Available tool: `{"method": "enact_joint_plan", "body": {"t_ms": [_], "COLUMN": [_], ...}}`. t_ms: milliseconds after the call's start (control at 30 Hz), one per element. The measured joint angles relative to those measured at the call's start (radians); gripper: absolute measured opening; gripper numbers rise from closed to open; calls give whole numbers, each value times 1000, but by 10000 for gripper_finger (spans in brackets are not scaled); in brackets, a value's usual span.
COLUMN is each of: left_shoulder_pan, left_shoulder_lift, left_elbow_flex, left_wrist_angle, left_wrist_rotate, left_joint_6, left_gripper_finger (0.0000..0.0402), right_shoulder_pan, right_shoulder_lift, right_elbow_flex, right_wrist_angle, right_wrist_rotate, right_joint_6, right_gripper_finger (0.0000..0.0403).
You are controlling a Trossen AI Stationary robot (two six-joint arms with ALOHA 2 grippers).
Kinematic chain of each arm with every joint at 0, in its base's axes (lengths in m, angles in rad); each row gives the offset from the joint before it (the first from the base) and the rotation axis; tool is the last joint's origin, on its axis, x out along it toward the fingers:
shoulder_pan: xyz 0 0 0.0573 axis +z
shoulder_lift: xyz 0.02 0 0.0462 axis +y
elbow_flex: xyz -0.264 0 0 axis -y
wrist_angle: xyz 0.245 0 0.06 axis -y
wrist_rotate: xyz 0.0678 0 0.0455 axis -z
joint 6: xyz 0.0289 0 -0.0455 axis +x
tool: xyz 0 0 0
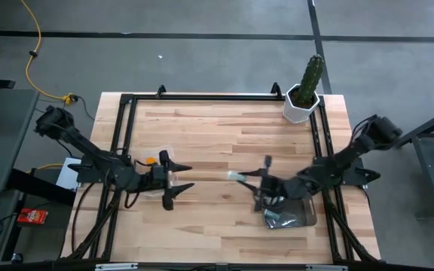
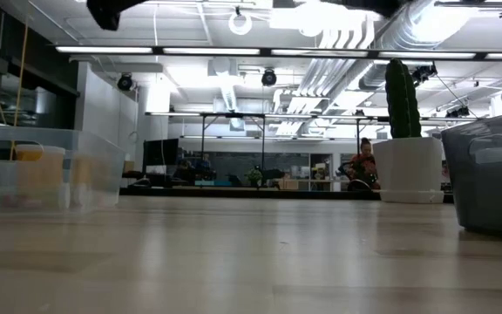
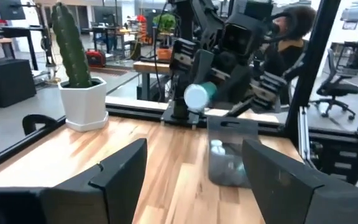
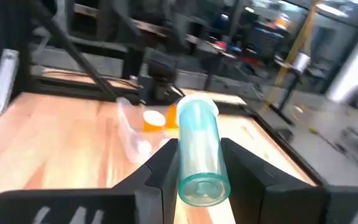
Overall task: Pick and place medicine bottles into bin by pill shape (circle, oval)
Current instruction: Put the blue tablet bottle into the black bin
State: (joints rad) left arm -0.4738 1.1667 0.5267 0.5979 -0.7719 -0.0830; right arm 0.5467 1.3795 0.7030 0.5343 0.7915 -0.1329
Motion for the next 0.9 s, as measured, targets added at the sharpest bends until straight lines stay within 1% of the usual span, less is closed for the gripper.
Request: {"method": "enact_joint_plan", "body": {"t_ms": [100, 167, 300, 433, 533, 633, 767, 833, 900], "left_shoulder_pan": [1, 11, 34, 43, 43, 41, 41, 41, 41], "left_shoulder_lift": [-45, -65, -88, -91, -91, -91, -90, -90, -90], "left_elbow_flex": [-58, -98, -152, -157, -157, -157, -156, -156, -156], "left_wrist_angle": [31, 74, 143, 145, 144, 144, 141, 140, 140], "left_wrist_rotate": [0, 0, 8, 12, 35, 41, 41, 41, 41], "left_joint_6": [-1, -2, -3, -15, -18, -19, -20, -20, -22], "left_gripper_finger": [253, 253, 253, 253, 253, 253, 253, 253, 253], "right_shoulder_pan": [65, 115, 221, 323, 379, 419, 454, 467, 477], "right_shoulder_lift": [-102, -176, -322, -393, -391, -360, -287, -232, -175], "right_elbow_flex": [-116, -191, -279, -265, -211, -139, -24, 25, 60], "right_wrist_angle": [5, 0, -9, -112, -266, -512, -865, -966, -1027], "right_wrist_rotate": [119, 176, 186, 173, 167, 138, 14, -34, -71], "right_joint_6": [87, 152, 258, 321, 435, 679, 1079, 1213, 1298], "right_gripper_finger": [96, 96, 96, 96, 96, 96, 96, 96, 96]}}
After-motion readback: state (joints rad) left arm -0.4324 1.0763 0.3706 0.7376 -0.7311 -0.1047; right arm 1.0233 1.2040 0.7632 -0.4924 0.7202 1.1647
